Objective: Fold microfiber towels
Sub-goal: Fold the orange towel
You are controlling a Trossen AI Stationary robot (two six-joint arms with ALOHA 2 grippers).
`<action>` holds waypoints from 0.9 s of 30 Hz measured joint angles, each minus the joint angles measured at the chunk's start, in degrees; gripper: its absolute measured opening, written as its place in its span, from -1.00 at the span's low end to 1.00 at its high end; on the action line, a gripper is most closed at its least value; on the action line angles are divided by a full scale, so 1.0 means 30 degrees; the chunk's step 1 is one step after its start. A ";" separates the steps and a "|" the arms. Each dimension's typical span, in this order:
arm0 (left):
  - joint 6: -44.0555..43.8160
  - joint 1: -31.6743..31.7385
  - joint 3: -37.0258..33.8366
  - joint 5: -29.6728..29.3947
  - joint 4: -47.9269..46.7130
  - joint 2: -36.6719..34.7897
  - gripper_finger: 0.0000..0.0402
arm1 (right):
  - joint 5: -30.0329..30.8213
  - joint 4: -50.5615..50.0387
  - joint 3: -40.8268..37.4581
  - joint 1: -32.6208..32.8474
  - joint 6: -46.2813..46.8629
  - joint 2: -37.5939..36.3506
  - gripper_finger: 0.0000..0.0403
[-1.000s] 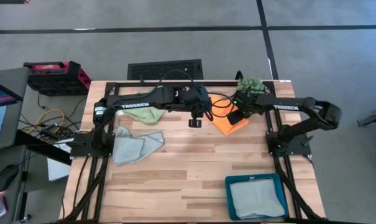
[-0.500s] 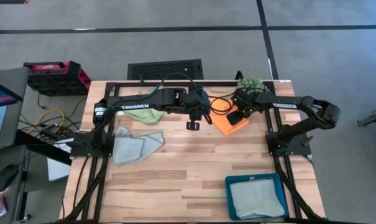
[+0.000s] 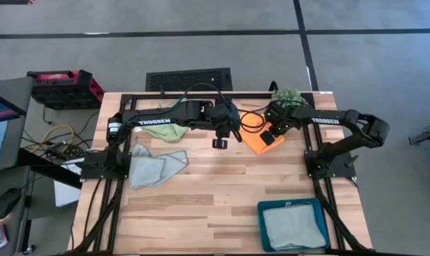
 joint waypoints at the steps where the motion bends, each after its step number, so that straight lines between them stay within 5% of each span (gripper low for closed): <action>1: 0.0000 0.0000 0.0000 0.0000 -0.0024 0.0005 -0.32 | 0.0388 0.0014 0.0000 0.0084 0.0057 -0.0007 -0.93; 27: 0.0007 0.0000 0.0000 0.0003 -0.0430 0.0022 -0.32 | 0.6676 -0.5735 0.0000 -0.0005 0.4457 -0.4535 -0.99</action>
